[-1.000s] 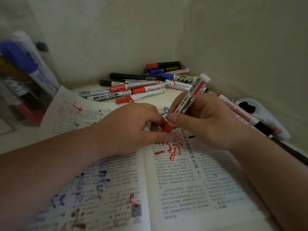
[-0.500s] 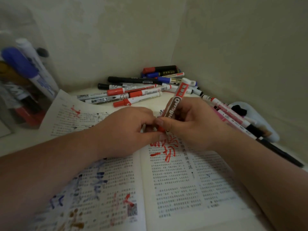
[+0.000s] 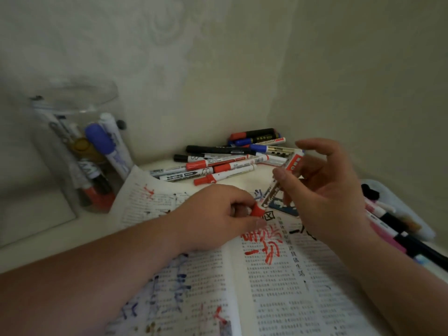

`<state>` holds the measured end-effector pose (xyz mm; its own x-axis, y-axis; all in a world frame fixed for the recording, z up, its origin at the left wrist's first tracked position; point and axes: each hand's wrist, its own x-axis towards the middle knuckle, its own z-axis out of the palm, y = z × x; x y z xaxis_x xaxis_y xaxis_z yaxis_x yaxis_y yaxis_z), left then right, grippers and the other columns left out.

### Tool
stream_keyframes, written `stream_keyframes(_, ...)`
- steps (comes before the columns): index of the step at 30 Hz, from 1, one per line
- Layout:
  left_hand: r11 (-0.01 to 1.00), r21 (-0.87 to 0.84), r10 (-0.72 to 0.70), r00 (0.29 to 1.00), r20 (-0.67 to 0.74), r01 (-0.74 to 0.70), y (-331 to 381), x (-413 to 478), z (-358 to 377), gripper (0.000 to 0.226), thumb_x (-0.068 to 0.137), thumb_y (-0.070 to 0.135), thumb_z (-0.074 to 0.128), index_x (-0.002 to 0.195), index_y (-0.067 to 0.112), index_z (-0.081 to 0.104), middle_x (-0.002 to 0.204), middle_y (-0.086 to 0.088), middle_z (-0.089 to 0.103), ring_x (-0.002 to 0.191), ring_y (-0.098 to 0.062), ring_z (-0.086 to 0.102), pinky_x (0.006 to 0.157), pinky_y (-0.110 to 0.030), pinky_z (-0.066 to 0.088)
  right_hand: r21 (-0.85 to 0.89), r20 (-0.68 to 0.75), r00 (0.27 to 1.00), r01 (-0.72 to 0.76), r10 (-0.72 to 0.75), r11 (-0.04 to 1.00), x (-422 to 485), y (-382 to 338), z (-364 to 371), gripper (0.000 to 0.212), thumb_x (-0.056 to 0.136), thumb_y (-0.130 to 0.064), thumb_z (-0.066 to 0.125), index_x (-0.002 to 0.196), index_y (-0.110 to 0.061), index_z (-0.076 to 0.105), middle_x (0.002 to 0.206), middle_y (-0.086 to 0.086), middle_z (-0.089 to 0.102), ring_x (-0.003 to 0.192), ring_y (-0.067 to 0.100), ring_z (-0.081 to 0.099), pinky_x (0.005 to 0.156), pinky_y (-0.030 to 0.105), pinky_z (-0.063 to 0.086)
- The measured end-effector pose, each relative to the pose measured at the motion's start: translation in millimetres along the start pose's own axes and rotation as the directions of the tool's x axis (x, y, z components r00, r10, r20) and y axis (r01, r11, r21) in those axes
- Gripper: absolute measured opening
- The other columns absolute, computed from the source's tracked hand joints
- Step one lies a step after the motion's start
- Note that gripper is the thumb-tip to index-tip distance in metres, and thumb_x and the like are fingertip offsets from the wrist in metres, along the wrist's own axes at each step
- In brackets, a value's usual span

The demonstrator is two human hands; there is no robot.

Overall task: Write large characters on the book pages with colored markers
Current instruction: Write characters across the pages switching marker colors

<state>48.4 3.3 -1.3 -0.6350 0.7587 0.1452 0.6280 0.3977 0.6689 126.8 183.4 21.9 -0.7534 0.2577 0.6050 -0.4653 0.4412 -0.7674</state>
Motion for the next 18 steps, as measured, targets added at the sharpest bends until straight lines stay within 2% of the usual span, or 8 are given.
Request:
stream_keyframes(3, 0.941, -0.333, -0.072, 0.997, -0.007, 0.065, -2, -5, -8, 0.010, 0.092, 0.035, 0.070, 0.100, 0.037, 0.064, 0.072, 0.010, 0.062, 0.061, -0.003, 0.054, 0.059, -0.025, 0.044, -0.032, -0.079, 0.981, 0.176, -0.178, 0.984, -2, -13, 1, 0.036, 0.083, -0.015, 0.073, 0.112, -0.029, 0.058, 0.078, 0.003, 0.067, 0.060, 0.017, 0.065, 0.054, 0.020, 0.055)
stream_keyframes(6, 0.819, -0.564, -0.196, 0.975, -0.101, 0.107, -4, -3, -17, 0.020, 0.097, 0.006, 0.047, 0.089, 0.009, 0.065, 0.062, -0.001, 0.057, 0.052, -0.008, 0.048, 0.051, -0.023, 0.037, -0.043, -0.127, 0.991, 0.046, -0.051, 0.998, 10, -16, -5, 0.027, 0.083, -0.030, 0.076, 0.107, -0.032, 0.064, 0.079, 0.002, 0.070, 0.053, 0.013, 0.063, 0.048, 0.018, 0.051)
stream_keyframes(8, 0.797, -0.590, -0.253, 0.959, -0.127, 0.132, -4, -1, -18, 0.031, 0.099, 0.006, 0.039, 0.079, 0.007, 0.062, 0.057, 0.000, 0.055, 0.048, -0.006, 0.046, 0.049, -0.021, 0.037, -0.119, -0.065, 0.988, -0.145, 0.138, 0.982, 23, 5, -39, 0.053, 0.068, -0.067, 0.082, 0.102, -0.027, 0.069, 0.087, 0.012, 0.072, 0.048, 0.010, 0.059, 0.043, 0.021, 0.047)
stream_keyframes(9, 0.796, -0.587, -0.267, 0.956, -0.121, 0.148, -4, 1, -17, 0.032, 0.100, 0.009, 0.039, 0.076, 0.011, 0.061, 0.057, 0.002, 0.055, 0.049, -0.007, 0.047, 0.051, -0.022, 0.038, -0.144, -0.122, 0.985, -0.138, 0.121, 0.980, 34, 25, -52, 0.069, 0.055, -0.078, 0.083, 0.101, -0.027, 0.071, 0.096, 0.020, 0.072, 0.050, 0.010, 0.061, 0.047, 0.022, 0.049)
stream_keyframes(11, 0.818, -0.552, -0.254, 0.963, -0.093, 0.162, -6, 1, -14, 0.032, 0.102, 0.014, 0.043, 0.074, 0.017, 0.059, 0.061, 0.004, 0.055, 0.056, -0.008, 0.048, 0.058, -0.027, 0.040, -0.182, -0.082, 0.996, 0.015, -0.030, 0.983, 59, 20, -45, 0.063, 0.062, -0.073, 0.084, 0.108, -0.033, 0.071, 0.107, 0.013, 0.074, 0.063, 0.016, 0.067, 0.061, 0.033, 0.057)
stream_keyframes(13, 0.850, -0.499, -0.232, 0.971, -0.063, 0.171, -5, -1, -14, 0.029, 0.102, 0.019, 0.045, 0.076, 0.018, 0.059, 0.066, 0.003, 0.055, 0.059, -0.009, 0.049, 0.062, -0.028, 0.041, -0.157, 0.058, 0.986, 0.163, -0.156, 0.974, 76, -64, 11, 0.042, 0.077, -0.063, 0.078, 0.110, -0.038, 0.070, 0.096, 0.001, 0.076, 0.061, 0.018, 0.067, 0.057, 0.031, 0.057)
stream_keyframes(16, 0.915, -0.379, -0.178, 0.981, -0.077, 0.137, -1, -4, -19, 0.027, 0.100, 0.020, 0.044, 0.087, 0.012, 0.066, 0.066, 0.005, 0.055, 0.061, -0.008, 0.049, 0.064, -0.028, 0.041, 0.011, 0.134, 0.887, 0.444, -0.441, 0.896, 100, -145, 84, 0.023, 0.085, -0.050, 0.076, 0.102, -0.039, 0.064, 0.090, 0.000, 0.074, 0.069, 0.017, 0.072, 0.058, 0.026, 0.056)
stream_keyframes(18, 0.940, -0.314, -0.164, 0.984, -0.066, 0.135, 2, -6, -22, 0.028, 0.101, 0.023, 0.042, 0.092, 0.010, 0.066, 0.067, 0.007, 0.054, 0.065, -0.007, 0.050, 0.067, -0.028, 0.041, -0.005, 0.177, 0.814, 0.564, -0.554, 0.826, 114, -168, 108, 0.018, 0.094, -0.035, 0.071, 0.108, -0.028, 0.061, 0.096, 0.001, 0.071, 0.083, 0.018, 0.074, 0.064, 0.025, 0.059)
